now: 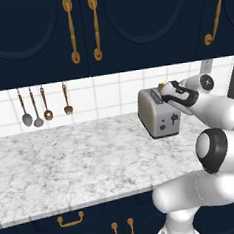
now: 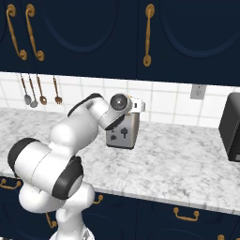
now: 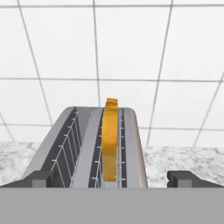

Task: Start the toaster. Once the lever pops up, take the bread to the plate on the dining counter.

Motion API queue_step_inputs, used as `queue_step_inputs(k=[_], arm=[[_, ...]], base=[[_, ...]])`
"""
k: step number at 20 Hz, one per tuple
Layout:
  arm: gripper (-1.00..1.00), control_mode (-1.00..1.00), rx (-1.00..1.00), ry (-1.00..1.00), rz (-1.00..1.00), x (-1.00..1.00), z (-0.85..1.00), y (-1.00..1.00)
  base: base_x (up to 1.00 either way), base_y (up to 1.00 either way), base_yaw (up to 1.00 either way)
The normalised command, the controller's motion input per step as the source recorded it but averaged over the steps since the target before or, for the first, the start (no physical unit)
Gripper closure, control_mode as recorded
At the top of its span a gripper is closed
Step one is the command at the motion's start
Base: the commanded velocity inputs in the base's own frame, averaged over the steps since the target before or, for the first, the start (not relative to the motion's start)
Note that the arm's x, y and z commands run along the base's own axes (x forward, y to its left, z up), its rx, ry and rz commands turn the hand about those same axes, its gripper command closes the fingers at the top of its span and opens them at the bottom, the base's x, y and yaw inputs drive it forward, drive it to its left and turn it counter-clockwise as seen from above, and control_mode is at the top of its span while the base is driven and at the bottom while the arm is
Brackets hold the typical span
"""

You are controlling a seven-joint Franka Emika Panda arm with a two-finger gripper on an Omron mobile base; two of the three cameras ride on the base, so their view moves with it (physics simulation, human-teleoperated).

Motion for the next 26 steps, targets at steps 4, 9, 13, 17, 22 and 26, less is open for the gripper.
queue_step_inputs(k=[4, 9, 13, 17, 22, 26], arm=[[-1.0, -1.0, 0.0, 0.02, 0.0, 0.21, -0.02, 0.0], [-1.0, -1.0, 0.0, 0.04, 0.0, 0.19, -0.09, 0.0], [-1.0, -1.0, 0.0, 0.04, 0.0, 0.21, -0.09, 0.01], [-1.0, -1.0, 0.0, 0.05, 0.0, 0.17, -0.09, 0.02], [-1.0, -1.0, 0.0, 0.04, 0.0, 0.11, -0.09, 0.01], [-1.0, -1.0, 0.0, 0.03, 0.0, 0.15, -0.07, 0.0]], base=[[0.0, 0.0, 0.0], [0.0, 0.0, 0.0], [0.0, 0.0, 0.0], [0.0, 0.0, 0.0], [0.0, 0.0, 0.0], [0.0, 0.0, 0.0]])
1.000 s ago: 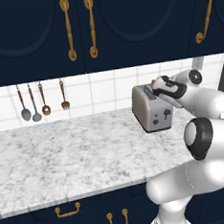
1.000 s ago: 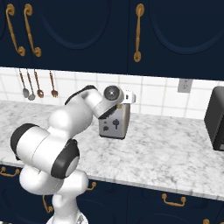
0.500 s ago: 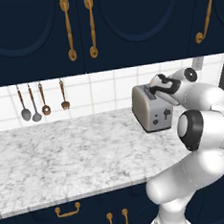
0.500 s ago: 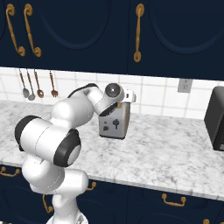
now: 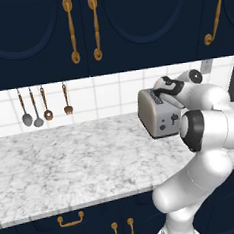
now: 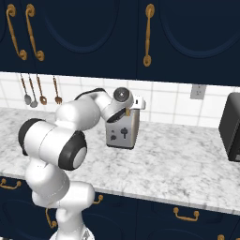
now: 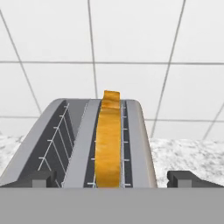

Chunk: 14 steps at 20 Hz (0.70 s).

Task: Start the toaster. Once the lever pops up, take the bread to the plate on the dining counter.

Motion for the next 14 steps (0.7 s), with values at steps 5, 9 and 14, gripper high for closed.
queue_step_inputs(k=[5, 9, 14], arm=[[-1.0, -1.0, 0.0, 0.03, 0.0, 0.13, -0.1, 0.04], [-1.0, -1.0, 0.0, 0.02, 0.0, 0.06, -0.1, 0.0], [-1.0, -1.0, 0.0, 0.02, 0.0, 0.05, -0.03, 0.0]], base=[[0.0, 0.0, 0.0], [0.0, 0.0, 0.0], [0.0, 0.0, 0.0]])
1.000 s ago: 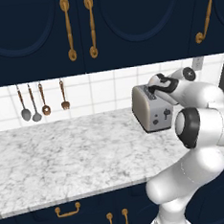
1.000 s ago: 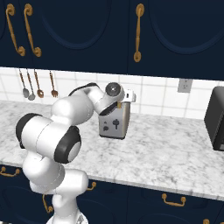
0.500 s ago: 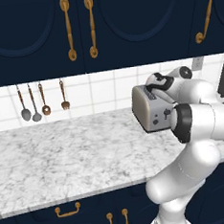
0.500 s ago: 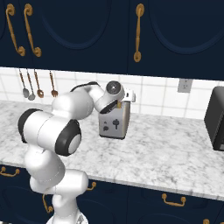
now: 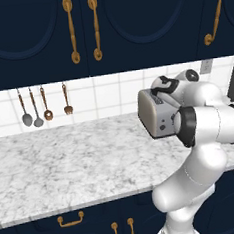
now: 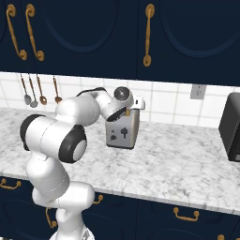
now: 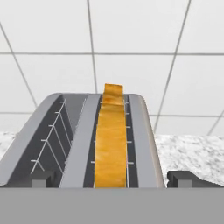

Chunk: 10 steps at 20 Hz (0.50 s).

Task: Start the toaster. Once the lever pops up, take the bread to the plate on the dining counter.

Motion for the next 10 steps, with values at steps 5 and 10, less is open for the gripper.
queue_step_inputs(k=[5, 10], arm=[[1.0, -1.0, 0.0, 0.0, 0.0, 0.07, 0.0, 0.0], [1.0, -1.0, 0.0, 0.0, 0.0, 0.0, 0.0, 0.0]], base=[[0.0, 0.0, 0.0], [0.0, 0.0, 0.0]])
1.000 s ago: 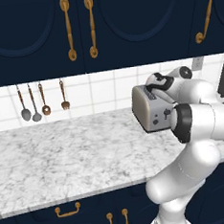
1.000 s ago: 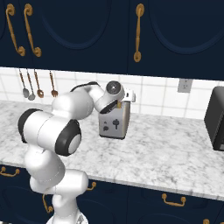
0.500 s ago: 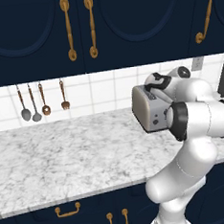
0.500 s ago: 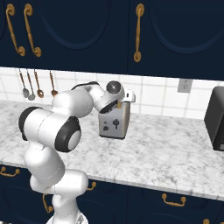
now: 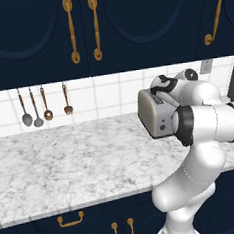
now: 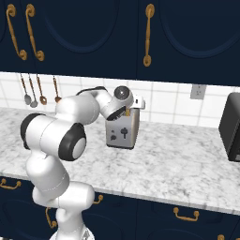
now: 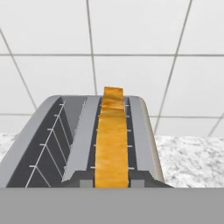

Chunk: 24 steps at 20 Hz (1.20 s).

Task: Start the toaster. Once the lever pops up, take the bread to the plate on the dining counter.

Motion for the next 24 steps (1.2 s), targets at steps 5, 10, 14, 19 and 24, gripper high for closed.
queue_step_inputs(k=[5, 10, 14, 19, 24], arm=[[1.0, -1.0, 0.0, 0.0, 0.0, 0.0, 0.0, 0.0], [1.0, -1.0, 0.0, 0.0, 0.0, 0.0, 0.0, 0.0], [1.0, -1.0, 0.0, 0.0, 0.0, 0.0, 0.0, 0.0], [1.0, -1.0, 0.0, 0.0, 0.0, 0.0, 0.08, 0.0], [1.0, -1.0, 0.0, 0.0, 0.0, -0.11, 0.32, 0.0]], base=[[0.0, 0.0, 0.0], [0.0, 0.0, 0.0], [0.0, 0.0, 0.0], [0.0, 0.0, 0.0], [0.0, 0.0, 0.0]])
